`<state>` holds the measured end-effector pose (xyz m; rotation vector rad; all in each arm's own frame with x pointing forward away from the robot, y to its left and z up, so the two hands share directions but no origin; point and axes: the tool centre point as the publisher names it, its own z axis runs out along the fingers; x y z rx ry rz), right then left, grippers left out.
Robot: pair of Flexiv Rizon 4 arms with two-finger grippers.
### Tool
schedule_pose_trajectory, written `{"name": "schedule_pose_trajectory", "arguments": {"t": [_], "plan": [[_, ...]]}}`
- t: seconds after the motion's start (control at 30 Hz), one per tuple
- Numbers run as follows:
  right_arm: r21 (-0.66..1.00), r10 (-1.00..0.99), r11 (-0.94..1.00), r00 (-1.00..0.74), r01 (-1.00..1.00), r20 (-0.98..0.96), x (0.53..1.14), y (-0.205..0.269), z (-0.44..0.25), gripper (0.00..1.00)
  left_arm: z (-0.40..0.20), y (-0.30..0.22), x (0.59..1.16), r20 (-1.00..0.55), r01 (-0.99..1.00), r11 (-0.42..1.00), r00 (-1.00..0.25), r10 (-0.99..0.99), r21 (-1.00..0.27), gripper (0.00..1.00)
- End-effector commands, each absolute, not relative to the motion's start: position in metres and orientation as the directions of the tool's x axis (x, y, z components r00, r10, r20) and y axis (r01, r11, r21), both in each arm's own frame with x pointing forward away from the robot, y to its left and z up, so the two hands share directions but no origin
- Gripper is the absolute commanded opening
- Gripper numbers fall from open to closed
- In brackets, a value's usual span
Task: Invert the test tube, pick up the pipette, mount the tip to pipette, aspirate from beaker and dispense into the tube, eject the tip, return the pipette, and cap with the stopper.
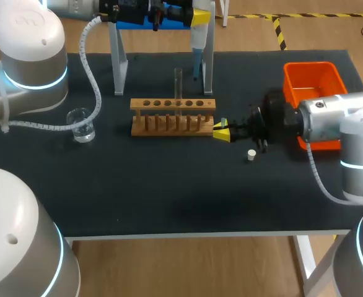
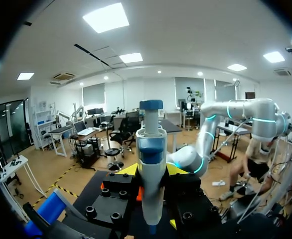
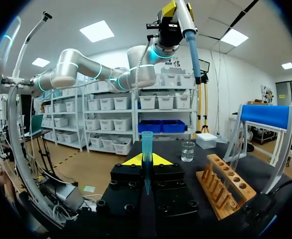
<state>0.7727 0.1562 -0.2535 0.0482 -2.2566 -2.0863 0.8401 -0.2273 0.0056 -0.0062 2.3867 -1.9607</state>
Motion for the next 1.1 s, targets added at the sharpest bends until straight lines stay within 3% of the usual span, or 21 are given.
{"name": "schedule_pose_trajectory", "arguments": {"t": [0.03,1.1], "plan": [[0.997,-0.069,0.078,-0.997,0.022,0.027,0.7728,0.1567,-0.2539,0.00,0.0043,-0.2269,0.8347,-0.040,0.030,0.183,-0.998,-0.048,-0.983,0.00],[0.998,-0.065,0.069,-0.998,0.012,0.016,0.7758,0.1596,-0.2555,0.00,0.0071,-0.2327,0.8278,-0.084,0.077,0.190,-0.996,-0.031,-0.979,0.00]]}}
